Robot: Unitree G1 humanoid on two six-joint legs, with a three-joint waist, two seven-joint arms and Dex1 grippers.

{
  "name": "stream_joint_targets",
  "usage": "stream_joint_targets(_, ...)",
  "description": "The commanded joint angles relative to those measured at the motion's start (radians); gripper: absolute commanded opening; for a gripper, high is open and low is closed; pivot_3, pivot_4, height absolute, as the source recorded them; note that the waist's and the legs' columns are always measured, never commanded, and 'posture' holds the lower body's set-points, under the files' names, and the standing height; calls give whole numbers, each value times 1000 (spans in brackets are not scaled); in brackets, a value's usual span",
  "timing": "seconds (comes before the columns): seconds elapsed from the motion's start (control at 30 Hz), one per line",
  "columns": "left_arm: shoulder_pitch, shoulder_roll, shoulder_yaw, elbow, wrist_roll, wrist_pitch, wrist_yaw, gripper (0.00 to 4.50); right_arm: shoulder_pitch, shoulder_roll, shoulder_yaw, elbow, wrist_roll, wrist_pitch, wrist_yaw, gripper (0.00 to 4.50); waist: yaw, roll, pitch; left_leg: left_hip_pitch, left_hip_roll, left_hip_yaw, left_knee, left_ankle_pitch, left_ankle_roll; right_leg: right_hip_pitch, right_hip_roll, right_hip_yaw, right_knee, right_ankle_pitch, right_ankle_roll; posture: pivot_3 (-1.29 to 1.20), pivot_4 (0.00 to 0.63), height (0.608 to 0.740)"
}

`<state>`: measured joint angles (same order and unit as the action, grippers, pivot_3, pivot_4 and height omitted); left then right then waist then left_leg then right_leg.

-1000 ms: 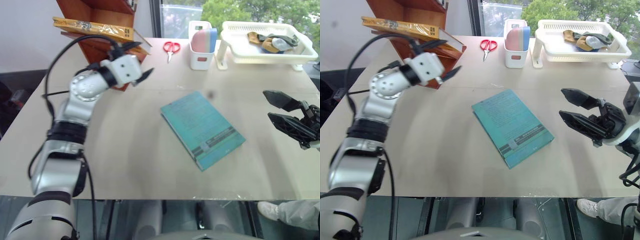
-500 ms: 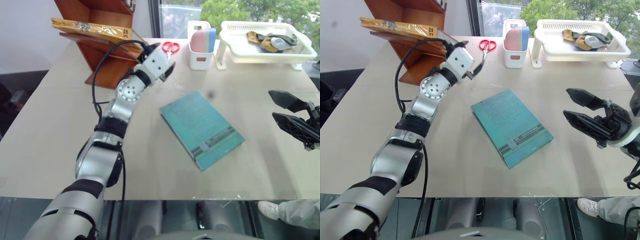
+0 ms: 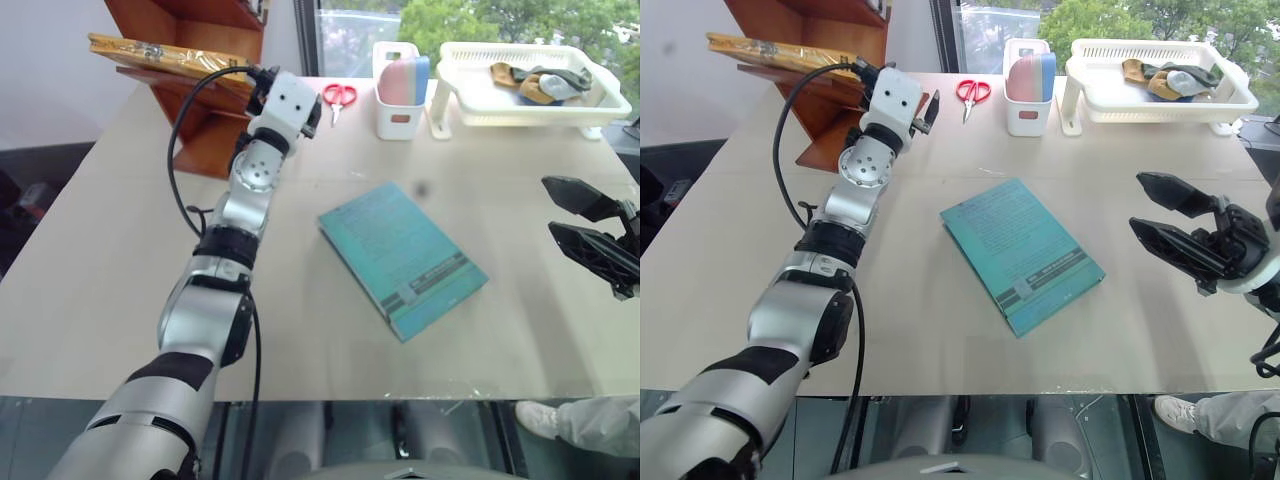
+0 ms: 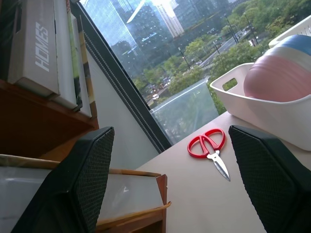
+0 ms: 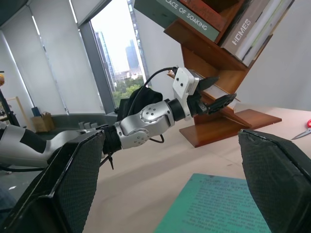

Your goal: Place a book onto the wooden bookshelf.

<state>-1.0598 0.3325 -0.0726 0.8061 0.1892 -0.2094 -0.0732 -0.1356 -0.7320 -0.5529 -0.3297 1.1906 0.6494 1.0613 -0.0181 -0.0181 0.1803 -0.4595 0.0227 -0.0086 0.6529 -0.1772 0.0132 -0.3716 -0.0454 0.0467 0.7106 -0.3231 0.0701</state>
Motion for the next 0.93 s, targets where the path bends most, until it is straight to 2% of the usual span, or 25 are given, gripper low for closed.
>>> stream_joint_targets(0.03, 51, 2, 27, -105, -52, 45, -68, 3982, -15, -11, -6, 0, 6, -11, 7, 4500, 1, 0, 0, 0, 0, 0, 0, 0, 0, 0, 0, 0, 0, 0, 0, 0, 150, 740)
stream_joint_targets(0.17, 172, -9, 59, -256, -165, 157, -211, 3982, 18, -12, 4, 9, -29, -13, 16, 4500, 5, 0, 0, 0, 0, 0, 0, 0, 0, 0, 0, 0, 0, 0, 0, 0, 150, 740)
stream_joint_targets(0.27, 356, 30, 77, -460, -287, 311, -374, 3982, 65, -15, 10, 42, -110, -44, 28, 4500, 5, 0, 0, 0, 0, 0, -1, 0, 0, 0, 0, 0, -1, 0, 0, 0, 150, 740)
stream_joint_targets(0.33, 458, 52, 114, -575, -361, 405, -423, 3982, 98, -19, 25, 64, -179, -81, 44, 4500, 3, 0, 0, 0, 0, -1, -1, 0, 0, 0, -1, 0, -2, 0, 0, 0, 150, 740)
stream_joint_targets(0.43, 589, 84, 167, -718, -446, 520, -458, 3982, 142, -19, 58, 107, -297, -164, 77, 4500, 3, 0, 0, 2, 1, -2, -2, 0, 0, 0, 0, 2, -1, 0, 0, 0, 150, 740)
stream_joint_targets(0.53, 737, 126, 197, -853, -506, 610, -500, 3982, 161, -5, 111, 185, -460, -287, 54, 4500, 5, 1, 0, 13, 1, -2, -3, 0, 0, 10, -1, 2, -2, 0, -1, 0, 150, 740)
stream_joint_targets(0.7, 958, 174, 211, -987, -549, 663, -558, 3982, 203, 13, 173, 285, -599, -399, 55, 4500, 5, 3, -2, 15, 2, -2, -4, 0, 0, 13, -1, 3, -5, 0, 0, 0, 150, 740)
stream_joint_targets(0.8, 1029, 181, 230, -1029, -567, 680, -555, 3982, 242, 0, 206, 332, -684, -480, 70, 4500, 7, 5, -4, 15, 4, -2, -7, 0, 0, 14, -1, 2, -9, 0, -1, 0, 150, 740)
stream_joint_targets(0.93, 1072, 181, 250, -1058, -593, 695, -557, 3982, 256, 4, 210, 367, -710, -527, 72, 4500, 5, 10, -7, 17, 4, -1, -10, 0, 0, 16, -1, 3, -13, 0, -1, 0, 150, 740)
